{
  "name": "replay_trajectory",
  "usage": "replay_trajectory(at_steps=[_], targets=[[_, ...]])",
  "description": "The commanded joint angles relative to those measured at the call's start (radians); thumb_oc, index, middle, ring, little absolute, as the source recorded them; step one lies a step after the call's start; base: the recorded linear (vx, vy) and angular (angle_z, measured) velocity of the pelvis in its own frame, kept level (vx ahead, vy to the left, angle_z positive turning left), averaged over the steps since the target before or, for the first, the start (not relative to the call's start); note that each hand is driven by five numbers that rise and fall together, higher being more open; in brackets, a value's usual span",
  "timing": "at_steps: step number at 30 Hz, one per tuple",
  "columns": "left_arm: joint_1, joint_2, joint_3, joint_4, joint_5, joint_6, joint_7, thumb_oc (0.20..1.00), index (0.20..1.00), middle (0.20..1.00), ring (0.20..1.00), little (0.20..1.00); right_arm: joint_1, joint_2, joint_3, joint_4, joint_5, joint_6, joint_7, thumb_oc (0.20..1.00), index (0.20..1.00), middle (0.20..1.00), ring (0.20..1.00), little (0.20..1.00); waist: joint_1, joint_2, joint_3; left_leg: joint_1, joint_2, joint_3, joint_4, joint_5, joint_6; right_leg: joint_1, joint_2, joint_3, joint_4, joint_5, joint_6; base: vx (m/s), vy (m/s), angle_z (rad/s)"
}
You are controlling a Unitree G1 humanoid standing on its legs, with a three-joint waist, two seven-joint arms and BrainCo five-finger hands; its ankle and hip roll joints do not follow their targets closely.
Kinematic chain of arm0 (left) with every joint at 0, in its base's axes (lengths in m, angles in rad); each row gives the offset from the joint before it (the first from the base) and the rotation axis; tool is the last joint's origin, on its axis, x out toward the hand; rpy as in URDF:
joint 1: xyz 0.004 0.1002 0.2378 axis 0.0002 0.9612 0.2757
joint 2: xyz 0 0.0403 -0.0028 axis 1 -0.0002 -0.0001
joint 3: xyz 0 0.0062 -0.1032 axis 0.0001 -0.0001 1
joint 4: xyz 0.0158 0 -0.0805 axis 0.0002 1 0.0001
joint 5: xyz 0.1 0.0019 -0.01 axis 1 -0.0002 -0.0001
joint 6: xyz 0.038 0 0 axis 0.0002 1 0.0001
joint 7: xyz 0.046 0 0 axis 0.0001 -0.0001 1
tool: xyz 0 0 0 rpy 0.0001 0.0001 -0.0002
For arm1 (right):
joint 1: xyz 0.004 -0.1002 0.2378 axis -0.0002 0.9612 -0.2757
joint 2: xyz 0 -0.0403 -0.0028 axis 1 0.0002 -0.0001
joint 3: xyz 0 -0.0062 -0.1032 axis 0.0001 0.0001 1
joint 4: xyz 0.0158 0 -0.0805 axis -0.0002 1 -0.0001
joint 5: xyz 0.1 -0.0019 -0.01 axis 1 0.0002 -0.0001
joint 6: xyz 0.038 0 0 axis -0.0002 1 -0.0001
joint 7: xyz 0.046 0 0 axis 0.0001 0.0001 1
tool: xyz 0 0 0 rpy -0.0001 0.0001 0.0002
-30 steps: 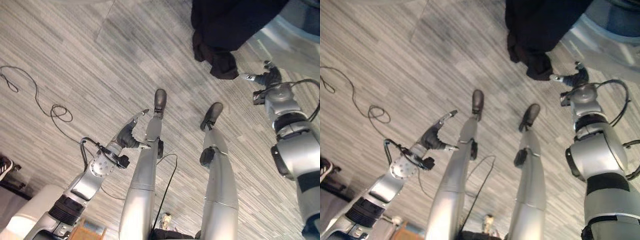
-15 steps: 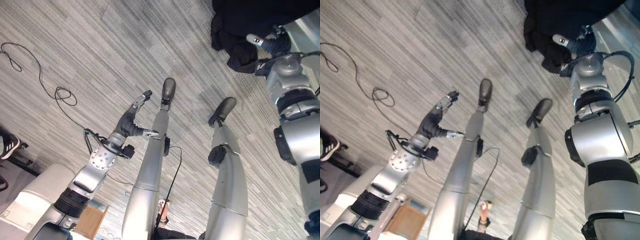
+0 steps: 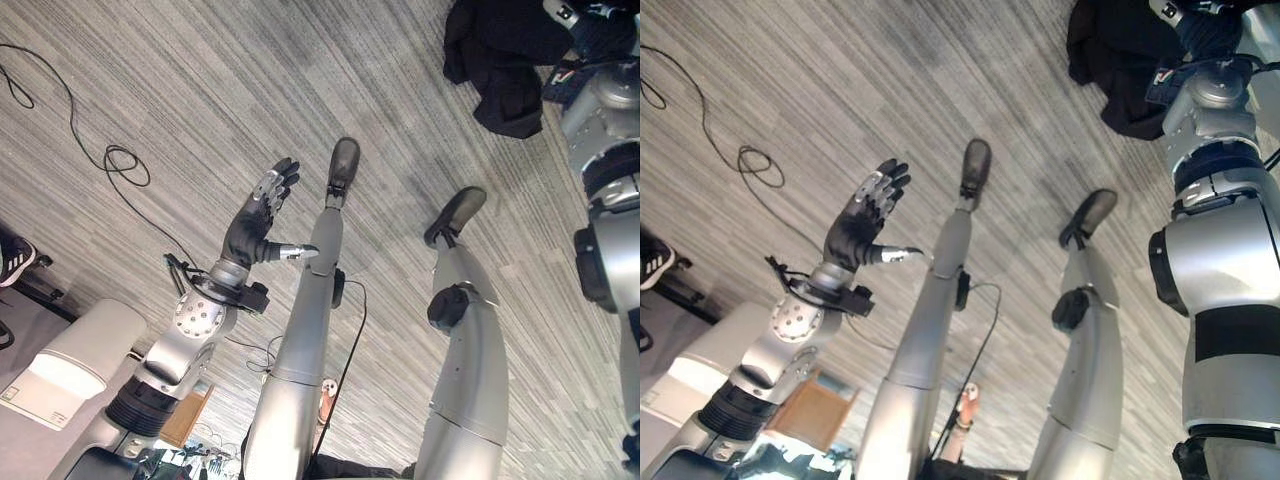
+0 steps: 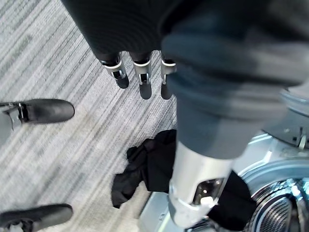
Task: Grab the laundry basket,head to the washer,open it,put in the laundry and shut it.
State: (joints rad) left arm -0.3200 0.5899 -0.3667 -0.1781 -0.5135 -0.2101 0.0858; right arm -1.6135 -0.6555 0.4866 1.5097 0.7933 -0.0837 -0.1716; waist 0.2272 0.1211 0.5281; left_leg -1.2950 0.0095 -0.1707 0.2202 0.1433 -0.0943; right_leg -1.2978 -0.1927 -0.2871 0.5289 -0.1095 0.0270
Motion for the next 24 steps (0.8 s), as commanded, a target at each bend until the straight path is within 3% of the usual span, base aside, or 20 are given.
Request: replay_trajectory(at_steps=[1,7,17,24], targets=[[0.046,0.012,-0.002,-0.103,-0.057,-0.035,-0.017,1.0,1.0,1.0,1.0,1.0,-0.065,-0.109,0.089,0.076,0.095,-0.004,-0.027,1.0,1.0,1.0,1.0,1.0,-0.029,0.093,-0.008,0.061,0.065,-0.001,0.094,-0.202,-0.032,0.029,0.026,0.11,-0.059,-0.043,0.111,0.01,-0.012,0.03],[0.073,0.028,0.003,-0.119,-0.06,-0.026,-0.02,1.0,1.0,1.0,1.0,1.0,-0.036,-0.056,0.074,0.139,0.149,0.032,-0.003,1.0,1.0,1.0,1.0,1.0,-0.043,0.08,-0.008,0.056,0.066,0.001,0.099,-0.209,-0.033,0.034,0.032,0.11,-0.064,-0.041,0.108,0.01,-0.009,0.03],[0.08,0.04,0.024,-0.14,-0.102,-0.046,-0.018,1.0,1.0,1.0,1.0,1.0,-0.037,-0.059,0.042,0.136,0.181,0.002,-0.043,1.0,1.0,1.0,1.0,1.0,-0.05,0.082,-0.008,0.063,0.063,0.001,0.083,-0.208,-0.035,0.046,0.032,0.11,-0.081,-0.038,0.113,0.0,-0.001,-0.01],[0.082,0.049,0.026,-0.157,-0.152,-0.062,-0.016,1.0,1.0,1.0,1.0,1.0,-0.096,-0.037,0.085,0.104,0.18,-0.022,-0.056,1.0,1.0,1.0,1.0,1.0,-0.037,0.08,-0.008,0.057,0.063,-0.005,0.069,-0.202,-0.038,0.048,0.03,0.105,-0.093,-0.041,0.116,0.0,0.0,0.0]])
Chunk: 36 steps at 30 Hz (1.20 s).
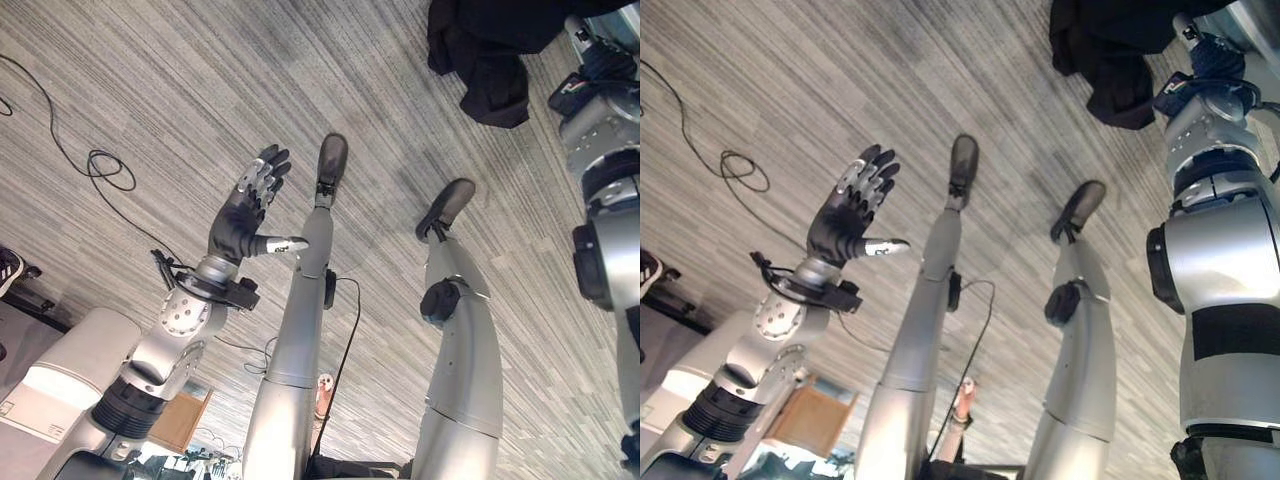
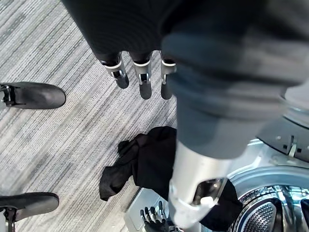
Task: Grab the laundry basket,head to the washer,open it,put in the laundry and shut it.
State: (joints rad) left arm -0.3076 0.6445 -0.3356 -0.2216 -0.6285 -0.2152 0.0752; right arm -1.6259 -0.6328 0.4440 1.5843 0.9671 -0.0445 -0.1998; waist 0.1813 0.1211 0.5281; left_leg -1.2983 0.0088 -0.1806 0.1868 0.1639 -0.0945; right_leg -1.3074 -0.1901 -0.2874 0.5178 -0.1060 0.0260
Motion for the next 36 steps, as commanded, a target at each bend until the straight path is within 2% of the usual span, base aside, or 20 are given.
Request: replay_trajectory(at_steps=[1,12,13,14,15,16,27,28,29,31,32,33,35,36], targets=[[0.07,-0.005,-0.004,-0.114,-0.047,-0.06,-0.006,1.0,1.0,1.0,1.0,1.0,-0.096,-0.057,0.136,0.023,0.006,-0.064,-0.029,1.0,1.0,1.0,1.0,1.0,0.012,0.08,-0.008,0.06,0.064,0.001,0.1,-0.221,-0.038,0.057,0.027,0.105,-0.081,-0.046,0.117,0.0,0.0,0.0],[0.09,0.027,0.019,-0.12,-0.149,-0.088,-0.022,1.0,1.0,1.0,1.0,1.0,-0.215,-0.06,0.207,-0.024,0.023,-0.097,-0.046,1.0,1.0,1.0,1.0,1.0,0.043,0.081,-0.01,0.072,0.061,-0.018,0.067,-0.2,-0.048,0.069,0.024,0.092,-0.073,-0.067,0.113,0.0,-0.022,0.01],[0.092,0.034,0.02,-0.119,-0.157,-0.092,-0.026,1.0,1.0,1.0,1.0,1.0,-0.221,-0.066,0.212,-0.025,0.024,-0.098,-0.047,0.868,0.868,0.868,0.868,0.868,0.044,0.08,-0.013,0.073,0.06,-0.021,0.064,-0.199,-0.049,0.07,0.024,0.09,-0.072,-0.068,0.113,0.0,0.0,0.0],[0.101,0.043,0.025,-0.12,-0.17,-0.097,-0.026,1.0,1.0,1.0,1.0,1.0,-0.226,-0.076,0.218,-0.025,0.022,-0.099,-0.048,0.583,0.583,0.583,0.583,0.583,0.045,0.078,-0.02,0.072,0.058,-0.023,0.062,-0.198,-0.049,0.071,0.024,0.088,-0.072,-0.069,0.113,0.01,-0.007,0.04],[0.107,0.05,0.029,-0.121,-0.177,-0.098,-0.029,1.0,1.0,1.0,1.0,1.0,-0.229,-0.084,0.221,-0.026,0.025,-0.101,-0.05,0.507,0.507,0.507,0.507,0.507,0.046,0.076,-0.025,0.072,0.058,-0.022,0.06,-0.197,-0.05,0.073,0.022,0.087,-0.074,-0.07,0.113,0.01,-0.001,0.06],[0.12,0.058,0.038,-0.121,-0.183,-0.097,-0.029,1.0,1.0,1.0,1.0,1.0,-0.231,-0.098,0.219,-0.019,0.031,-0.101,-0.053,0.2,0.2,0.2,0.2,0.2,0.047,0.075,-0.031,0.076,0.059,-0.023,0.054,-0.197,-0.05,0.077,0.022,0.087,-0.077,-0.071,0.113,0.01,0.021,0.07],[0.136,0.055,0.046,-0.119,-0.187,-0.112,-0.019,1.0,1.0,1.0,1.0,1.0,-0.215,-0.118,0.202,-0.077,0.089,-0.173,-0.055,0.2,0.2,0.2,0.2,0.2,0.037,0.058,-0.041,0.102,0.06,-0.01,0.05,-0.204,-0.043,0.112,0.022,0.092,-0.103,-0.05,0.121,0.0,0.011,0.03],[0.129,0.042,0.039,-0.111,-0.177,-0.114,-0.01,1.0,1.0,1.0,1.0,1.0,-0.201,-0.122,0.178,-0.117,0.105,-0.213,-0.073,0.2,0.2,0.2,0.2,0.2,0.032,0.056,-0.042,0.121,0.059,-0.003,0.049,-0.203,-0.044,0.134,0.022,0.093,-0.117,-0.042,0.121,0.0,0.0,0.0],[0.129,0.043,0.038,-0.111,-0.175,-0.114,-0.009,1.0,1.0,1.0,1.0,1.0,-0.196,-0.122,0.175,-0.122,0.104,-0.216,-0.076,0.2,0.2,0.2,0.2,0.2,0.032,0.056,-0.04,0.125,0.06,-0.002,0.048,-0.203,-0.044,0.138,0.022,0.093,-0.119,-0.041,0.121,0.0,0.0,0.0],[0.122,0.024,0.03,-0.095,-0.167,-0.112,-0.004,1.0,1.0,1.0,1.0,1.0,-0.173,-0.135,0.144,-0.18,0.112,-0.261,-0.092,0.2,0.2,0.2,0.2,0.2,0.023,0.052,-0.044,0.151,0.06,0.004,0.047,-0.202,-0.045,0.166,0.023,0.092,-0.132,-0.03,0.123,-0.04,0.046,-0.01],[0.099,0.009,0.019,-0.074,-0.157,-0.116,0.001,1.0,1.0,1.0,1.0,1.0,-0.138,-0.149,0.108,-0.252,0.122,-0.307,-0.109,0.2,0.2,0.2,0.2,0.2,0.019,0.05,-0.046,0.182,0.059,0.011,0.042,-0.202,-0.044,0.199,0.019,0.09,-0.151,-0.019,0.124,-0.05,0.048,-0.03],[0.097,0.009,0.016,-0.071,-0.155,-0.117,0.002,1.0,1.0,1.0,1.0,1.0,-0.129,-0.151,0.103,-0.26,0.119,-0.31,-0.114,0.2,0.2,0.2,0.2,0.2,0.021,0.049,-0.044,0.187,0.059,0.011,0.04,-0.201,-0.043,0.205,0.019,0.09,-0.153,-0.018,0.124,-0.06,0.038,-0.05],[0.07,-0.006,0.004,-0.052,-0.139,-0.118,0.005,1.0,1.0,1.0,1.0,1.0,-0.071,-0.17,0.047,-0.386,0.109,-0.374,-0.132,0.2,0.2,0.2,0.2,0.2,0.012,0.048,-0.043,0.228,0.054,0.017,0.035,-0.2,-0.042,0.248,0.018,0.086,-0.171,-0.004,0.126,-0.1,0.021,-0.06],[0.056,-0.029,-0.008,-0.027,-0.137,-0.114,-0.001,1.0,1.0,1.0,1.0,1.0,0.026,-0.205,-0.042,-0.592,0.082,-0.471,-0.152,0.2,0.2,0.2,0.2,0.2,-0.01,0.039,-0.039,0.263,0.045,0.027,0.029,-0.173,-0.038,0.293,0.015,0.072,-0.205,0.032,0.121,-0.07,0.007,-0.05]])
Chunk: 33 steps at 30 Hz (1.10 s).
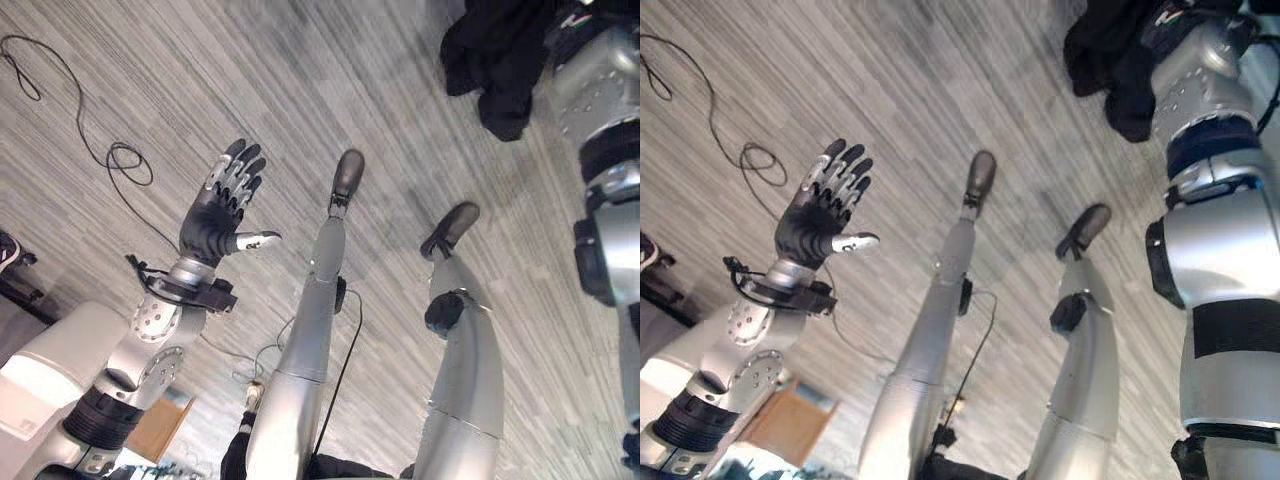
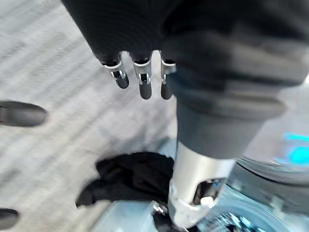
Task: Grab the laundry basket,head to the washer,open it,put in the laundry and shut it.
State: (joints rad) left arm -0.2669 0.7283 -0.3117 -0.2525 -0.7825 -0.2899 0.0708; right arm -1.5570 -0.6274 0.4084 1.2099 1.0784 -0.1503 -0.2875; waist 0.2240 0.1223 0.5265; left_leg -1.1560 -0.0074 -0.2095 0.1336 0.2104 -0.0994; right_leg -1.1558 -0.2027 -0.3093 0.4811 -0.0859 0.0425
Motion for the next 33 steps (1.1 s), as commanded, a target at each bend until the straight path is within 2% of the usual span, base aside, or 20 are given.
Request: replay_trajectory(at_steps=[1,2,3,4,6,7,10,11,13,14,15,17,19,20,21,22,25,30,33], targets=[[0.015,-0.11,-0.035,0.006,0.016,-0.04,0.003,1.0,1.0,1.0,1.0,1.0,-0.028,-0.211,-0.018,-0.231,-0.037,-0.366,-0.072,0.2,0.2,0.2,0.2,0.2,-0.052,0.036,-0.043,0.139,0.064,0.052,0.076,-0.24,-0.035,0.158,0.031,0.1,-0.172,-0.008,0.111,-0.06,-0.006,-0.04],[0.016,-0.114,-0.04,0.024,0.013,-0.038,-0.004,1.0,1.0,1.0,1.0,1.0,0.035,-0.221,-0.079,-0.331,-0.068,-0.412,-0.091,0.2,0.2,0.2,0.2,0.2,-0.064,0.029,-0.046,0.168,0.063,0.056,0.07,-0.241,-0.033,0.192,0.031,0.097,-0.193,-0.003,0.112,0.0,0.0,0.0],[0.017,-0.111,-0.043,0.024,0.013,-0.039,-0.004,1.0,1.0,1.0,1.0,1.0,0.047,-0.22,-0.088,-0.339,-0.074,-0.411,-0.097,0.2,0.2,0.2,0.2,0.2,-0.062,0.027,-0.037,0.162,0.06,0.06,0.072,-0.22,-0.031,0.188,0.027,0.089,-0.195,0.019,0.106,-0.11,0.0,-0.02],[0.03,-0.099,-0.052,0.044,-0.01,-0.034,-0.022,1.0,1.0,1.0,1.0,1.0,0.12,-0.231,-0.186,-0.458,-0.12,-0.479,-0.133,0.2,0.2,0.2,0.2,0.2,-0.084,0.018,-0.047,0.212,0.055,0.063,0.063,-0.222,-0.025,0.242,0.027,0.085,-0.23,0.035,0.107,-0.11,0.001,-0.05],[0.055,-0.065,-0.053,0.033,-0.032,-0.025,-0.032,1.0,1.0,1.0,1.0,1.0,0.151,-0.213,-0.292,-0.538,-0.132,-0.543,-0.203,0.2,0.2,0.2,0.2,0.2,-0.103,0.013,-0.065,0.273,0.049,0.071,0.048,-0.23,-0.018,0.305,0.028,0.092,-0.276,0.052,0.108,-0.02,0.012,-0.05],[0.059,-0.061,-0.052,0.031,-0.032,-0.024,-0.032,1.0,1.0,1.0,1.0,1.0,0.16,-0.209,-0.299,-0.545,-0.14,-0.543,-0.21,0.2,0.2,0.2,0.2,0.2,-0.103,0.009,-0.062,0.28,0.049,0.072,0.045,-0.23,-0.018,0.312,0.029,0.092,-0.281,0.054,0.108,0.0,0.031,-0.03],[0.098,-0.03,-0.045,0.002,-0.058,-0.007,-0.026,1.0,1.0,1.0,1.0,1.0,0.148,-0.206,-0.374,-0.6,-0.175,-0.584,-0.311,0.2,0.2,0.2,0.2,0.2,-0.112,0.0,-0.079,0.335,0.05,0.084,0.028,-0.233,-0.017,0.367,0.032,0.103,-0.312,0.059,0.105,0.01,-0.002,-0.17],[0.115,-0.012,-0.048,-0.006,-0.072,0.0,-0.022,1.0,1.0,1.0,1.0,1.0,0.111,-0.213,-0.37,-0.587,-0.201,-0.575,-0.363,0.2,0.2,0.2,0.2,0.2,-0.11,-0.005,-0.095,0.355,0.052,0.086,0.021,-0.233,-0.019,0.386,0.032,0.1,-0.324,0.062,0.103,0.01,-0.02,-0.27],[0.122,0.001,-0.049,-0.013,-0.076,0.0,-0.02,1.0,1.0,1.0,1.0,1.0,0.081,-0.221,-0.35,-0.559,-0.216,-0.564,-0.397,0.2,0.2,0.2,0.2,0.2,-0.107,-0.006,-0.1,0.366,0.054,0.088,0.017,-0.231,-0.02,0.393,0.032,0.102,-0.325,0.063,0.103,0.01,-0.036,-0.11],[0.132,0.013,-0.05,-0.032,-0.084,0.0,-0.014,1.0,1.0,1.0,1.0,1.0,0.022,-0.238,-0.294,-0.491,-0.251,-0.517,-0.458,0.2,0.2,0.2,0.2,0.2,-0.098,-0.002,-0.104,0.371,0.059,0.089,0.012,-0.225,-0.023,0.393,0.032,0.106,-0.324,0.062,0.101,0.01,-0.041,0.05],[0.132,0.011,-0.049,-0.033,-0.084,0.0,-0.014,1.0,1.0,1.0,1.0,1.0,0.019,-0.238,-0.291,-0.491,-0.252,-0.517,-0.46,0.2,0.2,0.2,0.2,0.2,-0.099,-0.001,-0.103,0.371,0.06,0.089,0.011,-0.225,-0.023,0.393,0.032,0.106,-0.323,0.062,0.101,0.0,-0.069,0.09],[0.142,0.016,-0.048,-0.038,-0.088,-0.002,-0.003,1.0,1.0,1.0,1.0,1.0,-0.01,-0.246,-0.221,-0.465,-0.406,-0.405,-0.545,0.2,0.2,0.2,0.2,0.2,-0.088,0.008,-0.106,0.367,0.064,0.09,0.011,-0.213,-0.027,0.384,0.032,0.113,-0.312,0.056,0.096,0.0,-0.057,0.02],[0.147,0.011,-0.051,-0.038,-0.09,-0.001,-0.005,1.0,1.0,1.0,1.0,1.0,-0.013,-0.237,-0.202,-0.467,-0.444,-0.378,-0.566,0.2,0.2,0.2,0.2,0.2,-0.086,0.015,-0.107,0.365,0.066,0.09,0.01,-0.211,-0.028,0.379,0.033,0.114,-0.304,0.053,0.094,0.0,-0.017,-0.03],[0.143,0.018,-0.058,-0.047,-0.095,-0.006,-0.01,1.0,1.0,1.0,1.0,1.0,-0.021,-0.222,-0.181,-0.402,-0.465,-0.329,-0.589,0.2,0.2,0.2,0.2,0.2,-0.081,0.023,-0.105,0.361,0.068,0.091,0.008,-0.205,-0.03,0.371,0.033,0.115,-0.3,0.051,0.093,0.0,-0.034,-0.07],[0.143,0.017,-0.058,-0.047,-0.095,-0.006,-0.01,1.0,1.0,1.0,1.0,1.0,-0.026,-0.222,-0.177,-0.399,-0.465,-0.328,-0.59,0.2,0.2,0.2,0.2,0.2,-0.082,0.024,-0.106,0.36,0.068,0.091,0.007,-0.205,-0.031,0.369,0.034,0.115,-0.299,0.05,0.092,-0.01,-0.034,-0.08],[0.142,0.016,-0.061,-0.059,-0.097,-0.004,-0.007,1.0,1.0,1.0,1.0,1.0,-0.026,-0.197,-0.176,-0.361,-0.471,-0.297,-0.596,0.2,0.2,0.2,0.2,0.2,-0.076,0.037,-0.104,0.353,0.068,0.093,-0.001,-0.199,-0.031,0.36,0.036,0.115,-0.297,0.049,0.093,0.0,-0.026,-0.07],[0.143,0.012,-0.062,-0.058,-0.098,-0.004,-0.005,1.0,1.0,1.0,1.0,1.0,-0.02,-0.185,-0.188,-0.333,-0.463,-0.29,-0.599,0.2,0.2,0.2,0.2,0.2,-0.069,0.049,-0.104,0.348,0.07,0.093,-0.016,-0.188,-0.034,0.348,0.037,0.115,-0.295,0.047,0.095,0.01,-0.025,-0.06],[0.156,0.019,-0.063,-0.052,-0.094,0.0,-0.006,1.0,1.0,1.0,1.0,1.0,-0.063,-0.243,-0.155,-0.234,-0.496,-0.227,-0.635,0.2,0.2,0.2,0.2,0.2,-0.051,0.071,-0.113,0.346,0.077,0.094,-0.056,-0.165,-0.042,0.321,0.037,0.112,-0.285,0.036,0.1,0.01,-0.019,0.01],[0.154,0.033,-0.057,-0.055,-0.096,-0.002,0.004,1.0,1.0,1.0,1.0,1.0,-0.159,-0.273,-0.081,-0.128,-0.388,-0.217,-0.598,0.2,0.2,0.2,0.2,0.2,-0.042,0.081,-0.125,0.357,0.086,0.093,-0.105,-0.136,-0.054,0.297,0.037,0.114,-0.263,0.021,0.102,0.01,-0.006,0.0]])
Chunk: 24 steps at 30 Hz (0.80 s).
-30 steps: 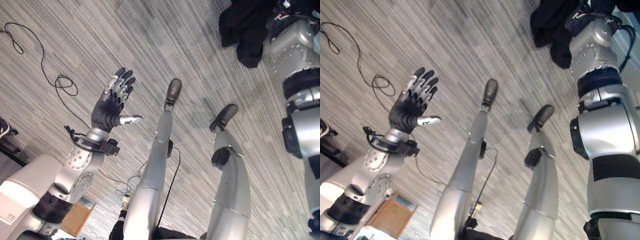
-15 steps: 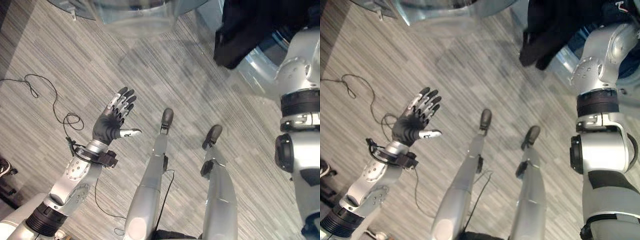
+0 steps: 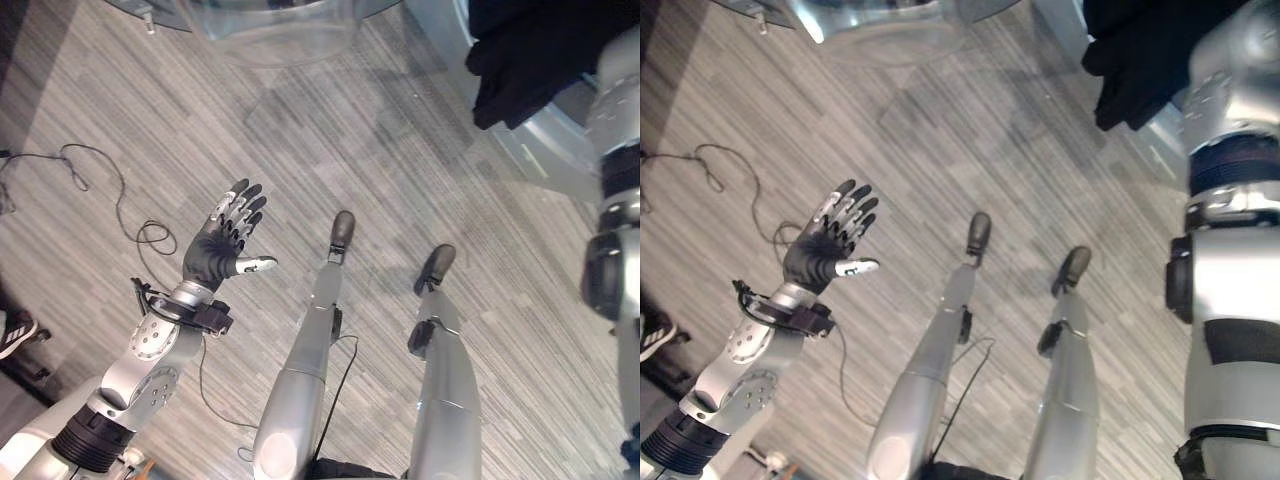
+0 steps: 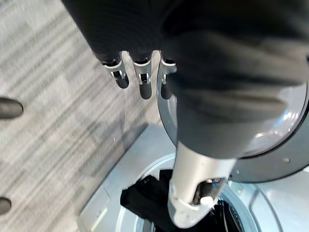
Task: Grab the laundry basket,head to the washer,open it,put in the laundry and shut it.
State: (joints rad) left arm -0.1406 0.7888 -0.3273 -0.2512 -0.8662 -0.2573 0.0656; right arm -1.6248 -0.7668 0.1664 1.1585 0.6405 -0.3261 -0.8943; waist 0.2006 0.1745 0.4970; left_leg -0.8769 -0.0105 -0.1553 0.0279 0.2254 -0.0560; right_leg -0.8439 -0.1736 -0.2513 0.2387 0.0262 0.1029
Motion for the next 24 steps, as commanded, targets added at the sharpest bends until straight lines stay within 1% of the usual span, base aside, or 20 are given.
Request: replay_trajectory(at_steps=[1,2,3,5,6,7,9,10,11,13,14,15,16,17,19,20,21,22,23,24], targets=[[0.027,-0.029,-0.041,-0.056,-0.012,-0.035,0.009,1.0,1.0,1.0,1.0,1.0,-0.098,-0.134,0.167,-0.071,0.055,-0.043,0.013,0.2,0.2,0.2,0.2,0.2,-0.019,0.03,-0.095,0.079,0.089,0.039,-0.003,-0.149,-0.098,-0.016,0.007,0.057,-0.019,-0.091,0.041,0.0,0.0,0.0],[0.027,-0.029,-0.037,-0.059,-0.016,-0.033,0.014,1.0,1.0,1.0,1.0,1.0,-0.127,-0.141,0.188,-0.055,0.094,-0.045,0.028,0.2,0.2,0.2,0.2,0.2,-0.016,0.032,-0.098,0.087,0.091,0.037,-0.024,-0.139,-0.103,-0.021,0.009,0.055,-0.016,-0.095,0.041,0.05,-0.034,-0.01],[0.031,-0.029,-0.033,-0.062,-0.027,-0.032,0.016,1.0,1.0,1.0,1.0,1.0,-0.186,-0.147,0.229,-0.059,0.164,-0.074,0.051,0.2,0.2,0.2,0.2,0.2,-0.009,0.034,-0.108,0.109,0.097,0.038,-0.074,-0.117,-0.113,-0.028,0.012,0.049,-0.013,-0.104,0.043,0.07,-0.055,-0.01],[0.055,-0.03,-0.02,-0.067,-0.043,-0.026,0.014,1.0,1.0,1.0,1.0,1.0,-0.246,-0.164,0.282,-0.116,0.165,-0.095,0.044,0.2,0.2,0.2,0.2,0.2,0.0,0.035,-0.121,0.125,0.104,0.037,-0.108,-0.097,-0.123,-0.036,0.014,0.045,-0.005,-0.114,0.04,0.06,-0.049,0.0],[0.073,-0.033,-0.013,-0.071,-0.056,-0.022,0.011,1.0,1.0,1.0,1.0,1.0,-0.268,-0.178,0.318,-0.162,0.128,-0.092,0.029,0.2,0.2,0.2,0.2,0.2,-0.001,0.036,-0.125,0.127,0.106,0.037,-0.112,-0.096,-0.128,-0.039,0.014,0.042,0.001,-0.12,0.038,0.03,-0.02,-0.02],[0.073,-0.036,-0.012,-0.073,-0.057,-0.021,0.01,1.0,1.0,1.0,1.0,1.0,-0.27,-0.176,0.322,-0.167,0.123,-0.089,0.022,0.2,0.2,0.2,0.2,0.2,-0.002,0.039,-0.125,0.127,0.106,0.037,-0.112,-0.096,-0.129,-0.04,0.014,0.042,0.003,-0.121,0.037,0.03,-0.019,-0.04],[0.106,-0.033,-0.009,-0.066,-0.084,-0.013,0.0,1.0,1.0,1.0,1.0,1.0,-0.298,-0.201,0.392,-0.226,0.002,-0.043,-0.006,0.2,0.2,0.2,0.2,0.2,-0.001,0.037,-0.134,0.133,0.11,0.034,-0.115,-0.097,-0.134,-0.048,0.015,0.039,0.022,-0.132,0.031,0.03,-0.04,-0.04],[0.113,-0.026,-0.012,-0.06,-0.097,-0.012,-0.007,1.0,1.0,1.0,1.0,1.0,-0.301,-0.203,0.416,-0.223,-0.025,-0.028,-0.002,0.2,0.2,0.2,0.2,0.2,-0.001,0.036,-0.135,0.136,0.112,0.032,-0.115,-0.096,-0.133,-0.05,0.017,0.04,0.031,-0.136,0.028,0.03,-0.043,-0.07],[0.115,0.0,-0.018,-0.062,-0.11,-0.016,-0.013,1.0,1.0,1.0,1.0,1.0,-0.289,-0.191,0.44,-0.155,0.003,-0.006,0.037,0.2,0.2,0.2,0.2,0.2,-0.006,0.033,-0.134,0.14,0.114,0.035,-0.115,-0.095,-0.133,-0.057,0.021,0.038,0.043,-0.137,0.025,0.02,-0.026,-0.05],[0.116,0.001,-0.018,-0.063,-0.111,-0.016,-0.013,1.0,1.0,1.0,1.0,1.0,-0.295,-0.191,0.445,-0.146,0.009,-0.009,0.044,0.2,0.2,0.2,0.2,0.2,-0.005,0.031,-0.135,0.139,0.114,0.036,-0.115,-0.096,-0.133,-0.058,0.021,0.039,0.044,-0.138,0.025,0.0,-0.005,-0.02],[0.11,0.018,-0.019,-0.069,-0.117,-0.017,-0.015,1.0,1.0,1.0,1.0,1.0,-0.274,-0.175,0.453,-0.066,0.039,0.027,0.088,0.294,0.294,0.294,0.294,0.294,-0.009,0.029,-0.13,0.141,0.114,0.037,-0.115,-0.096,-0.133,-0.059,0.023,0.038,0.044,-0.135,0.024,0.0,0.0,0.0],[0.109,0.045,-0.01,-0.067,-0.124,-0.018,-0.017,1.0,1.0,1.0,1.0,1.0,-0.247,-0.145,0.492,0.096,0.15,0.094,0.255,1.0,1.0,1.0,1.0,1.0,-0.013,0.022,-0.123,0.137,0.117,0.04,-0.115,-0.096,-0.134,-0.063,0.028,0.039,0.039,-0.13,0.024,0.01,-0.01,0.03],[0.11,0.053,-0.01,-0.063,-0.131,-0.017,-0.026,1.0,1.0,1.0,1.0,1.0,-0.242,-0.135,0.5,0.142,0.267,0.088,0.333,1.0,1.0,1.0,1.0,1.0,-0.017,0.02,-0.121,0.133,0.12,0.044,-0.115,-0.096,-0.135,-0.064,0.029,0.039,0.037,-0.128,0.025,0.02,-0.002,0.07],[0.133,0.066,-0.017,-0.076,-0.138,0.003,-0.037,1.0,1.0,1.0,1.0,1.0,-0.175,-0.15,0.461,0.17,0.355,0.094,0.373,1.0,1.0,1.0,1.0,1.0,-0.027,0.023,-0.111,0.131,0.123,0.049,-0.115,-0.097,-0.134,-0.064,0.032,0.04,0.035,-0.126,0.027,0.02,0.011,0.1],[0.15,0.078,-0.023,-0.088,-0.14,0.013,-0.047,1.0,1.0,1.0,1.0,1.0,-0.156,-0.15,0.444,0.192,0.342,0.1,0.381,1.0,1.0,1.0,1.0,1.0,-0.027,0.024,-0.111,0.135,0.123,0.054,-0.115,-0.098,-0.133,-0.061,0.034,0.042,0.032,-0.124,0.028,0.01,0.024,0.06],[0.173,0.079,-0.032,-0.093,-0.16,0.023,-0.062,1.0,1.0,1.0,1.0,1.0,-0.106,-0.138,0.394,0.18,0.423,0.058,0.419,1.0,1.0,1.0,1.0,1.0,-0.028,0.035,-0.106,0.14,0.121,0.06,-0.115,-0.098,-0.128,-0.056,0.037,0.047,0.034,-0.123,0.028,0.0,0.039,0.01],[0.181,0.085,-0.041,-0.09,-0.173,0.03,-0.071,1.0,1.0,1.0,1.0,1.0,-0.075,-0.137,0.367,0.161,0.46,0.038,0.441,1.0,1.0,1.0,1.0,1.0,-0.032,0.037,-0.104,0.143,0.12,0.063,-0.115,-0.099,-0.126,-0.053,0.038,0.049,0.034,-0.121,0.03,0.0,0.039,0.0],[0.182,0.088,-0.041,-0.09,-0.174,0.03,-0.073,1.0,1.0,1.0,1.0,1.0,-0.068,-0.138,0.362,0.159,0.462,0.036,0.443,1.0,1.0,1.0,1.0,1.0,-0.031,0.035,-0.105,0.145,0.12,0.064,-0.115,-0.1,-0.126,-0.051,0.038,0.049,0.033,-0.121,0.03,-0.01,0.059,-0.02],[0.184,0.096,-0.07,-0.084,-0.183,0.044,-0.097,1.0,1.0,1.0,1.0,1.0,-0.018,-0.144,0.317,0.113,0.511,-0.009,0.481,1.0,1.0,1.0,1.0,1.0,-0.038,0.045,-0.098,0.152,0.116,0.068,-0.115,-0.103,-0.121,-0.045,0.038,0.056,0.032,-0.117,0.034,-0.01,0.065,-0.02],[0.184,0.107,-0.082,-0.083,-0.18,0.048,-0.112,1.0,1.0,1.0,1.0,1.0,0.01,-0.148,0.292,0.097,0.536,-0.029,0.497,1.0,1.0,1.0,1.0,1.0,-0.04,0.047,-0.096,0.158,0.115,0.07,-0.115,-0.105,-0.119,-0.041,0.038,0.06,0.031,-0.115,0.035,-0.01,0.086,-0.02]])
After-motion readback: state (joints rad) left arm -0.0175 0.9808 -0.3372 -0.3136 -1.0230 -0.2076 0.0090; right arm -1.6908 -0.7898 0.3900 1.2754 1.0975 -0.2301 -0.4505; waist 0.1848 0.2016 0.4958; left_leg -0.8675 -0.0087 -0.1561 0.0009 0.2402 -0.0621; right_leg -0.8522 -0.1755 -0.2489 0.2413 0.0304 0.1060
